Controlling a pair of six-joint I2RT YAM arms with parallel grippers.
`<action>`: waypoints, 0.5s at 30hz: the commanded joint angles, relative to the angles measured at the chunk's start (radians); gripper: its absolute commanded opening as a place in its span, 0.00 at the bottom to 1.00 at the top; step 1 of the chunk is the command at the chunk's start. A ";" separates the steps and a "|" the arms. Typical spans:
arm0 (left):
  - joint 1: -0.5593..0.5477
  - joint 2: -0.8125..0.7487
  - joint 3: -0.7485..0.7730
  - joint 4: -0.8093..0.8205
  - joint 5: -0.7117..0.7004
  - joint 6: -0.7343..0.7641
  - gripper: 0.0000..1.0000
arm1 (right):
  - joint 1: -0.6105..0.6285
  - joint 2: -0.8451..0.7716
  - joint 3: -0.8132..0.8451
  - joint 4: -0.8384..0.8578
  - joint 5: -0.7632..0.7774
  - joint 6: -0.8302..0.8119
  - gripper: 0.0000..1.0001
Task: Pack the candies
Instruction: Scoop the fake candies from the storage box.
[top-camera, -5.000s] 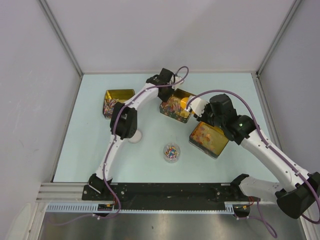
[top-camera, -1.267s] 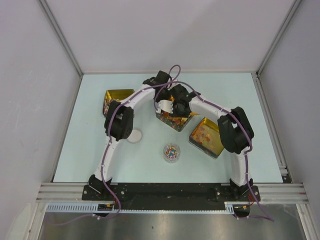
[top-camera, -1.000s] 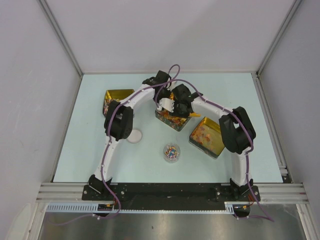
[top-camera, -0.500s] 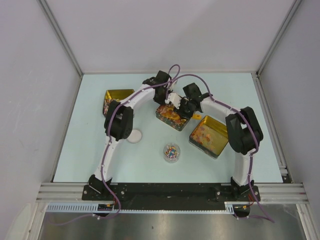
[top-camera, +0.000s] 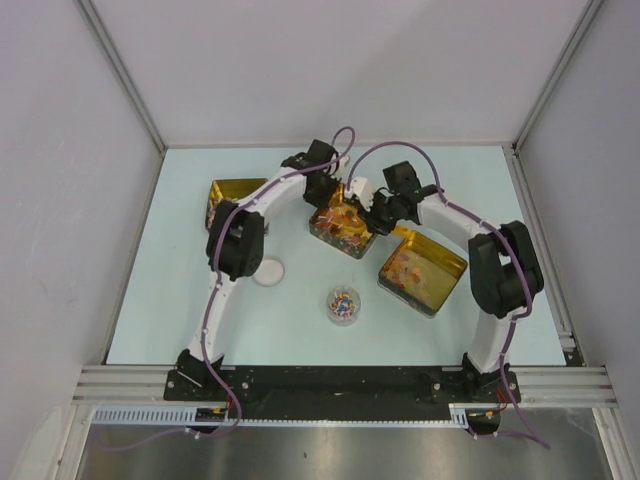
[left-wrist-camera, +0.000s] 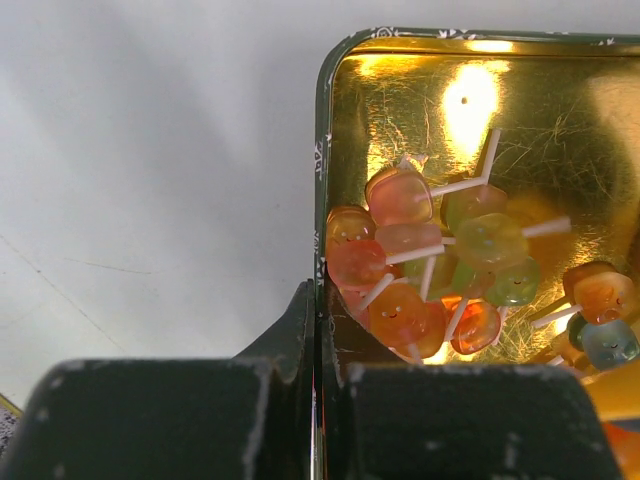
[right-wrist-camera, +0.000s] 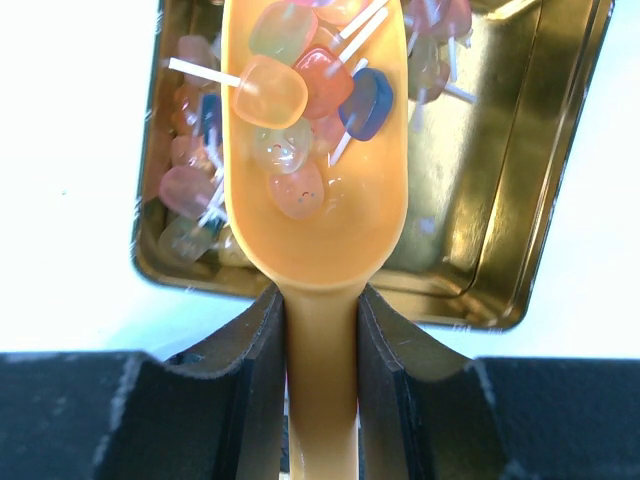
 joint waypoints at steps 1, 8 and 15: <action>0.028 -0.069 0.017 -0.009 -0.008 -0.026 0.00 | -0.013 -0.076 -0.023 0.054 -0.038 -0.011 0.00; 0.052 -0.061 0.032 -0.012 -0.020 -0.026 0.00 | -0.038 -0.140 -0.069 0.046 -0.044 -0.025 0.00; 0.072 -0.063 0.024 -0.012 -0.031 -0.024 0.00 | -0.050 -0.252 -0.108 0.001 -0.051 -0.049 0.00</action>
